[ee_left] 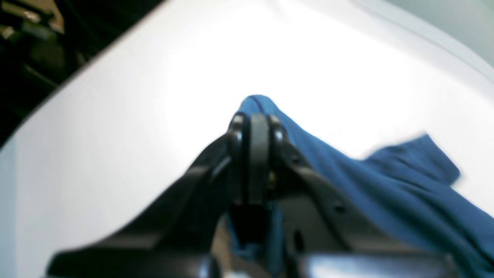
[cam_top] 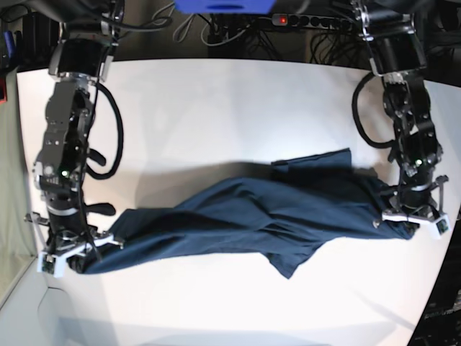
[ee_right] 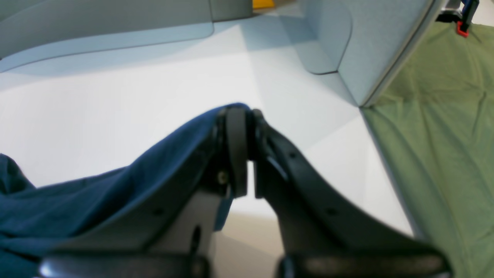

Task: Layout the t-shirt on the table in an organized manner, then fold the t-shirt properly
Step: 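Stretch the shirt between both grippers, pulling them apart and lowering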

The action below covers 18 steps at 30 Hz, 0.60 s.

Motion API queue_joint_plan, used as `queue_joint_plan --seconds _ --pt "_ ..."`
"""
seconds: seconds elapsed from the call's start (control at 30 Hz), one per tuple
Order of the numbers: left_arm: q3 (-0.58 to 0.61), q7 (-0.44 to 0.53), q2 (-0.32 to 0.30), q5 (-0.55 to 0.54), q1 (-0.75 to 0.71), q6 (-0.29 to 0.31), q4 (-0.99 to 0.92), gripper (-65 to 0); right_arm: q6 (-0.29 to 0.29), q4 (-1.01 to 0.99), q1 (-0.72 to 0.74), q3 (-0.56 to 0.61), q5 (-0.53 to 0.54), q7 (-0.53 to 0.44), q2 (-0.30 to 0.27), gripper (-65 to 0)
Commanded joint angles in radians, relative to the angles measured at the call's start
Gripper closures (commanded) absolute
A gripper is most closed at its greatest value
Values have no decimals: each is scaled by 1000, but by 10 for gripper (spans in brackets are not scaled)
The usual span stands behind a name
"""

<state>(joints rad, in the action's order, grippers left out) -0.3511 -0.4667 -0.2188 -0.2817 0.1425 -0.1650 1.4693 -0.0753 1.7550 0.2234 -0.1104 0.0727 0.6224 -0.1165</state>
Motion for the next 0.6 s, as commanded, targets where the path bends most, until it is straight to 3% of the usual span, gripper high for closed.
queue_joint_plan --seconds 0.0,0.17,0.43,0.57 --pt "-1 44 -18 5 47 -6 -14 -5 -1 3 41 -1 -6 -28 -9 0" --pt "-3 55 -35 5 139 -9 -98 -39 -1 -7 51 -1 -7 -25 -10 0" --pt "-3 33 -44 -1 193 -9 -84 -394 -1 -5 1 1 -6 -25 -10 0" --pt "-4 -50 -29 -17 88 -9 12 -488 -1 -5 -32 1 -3 -31 -10 0"
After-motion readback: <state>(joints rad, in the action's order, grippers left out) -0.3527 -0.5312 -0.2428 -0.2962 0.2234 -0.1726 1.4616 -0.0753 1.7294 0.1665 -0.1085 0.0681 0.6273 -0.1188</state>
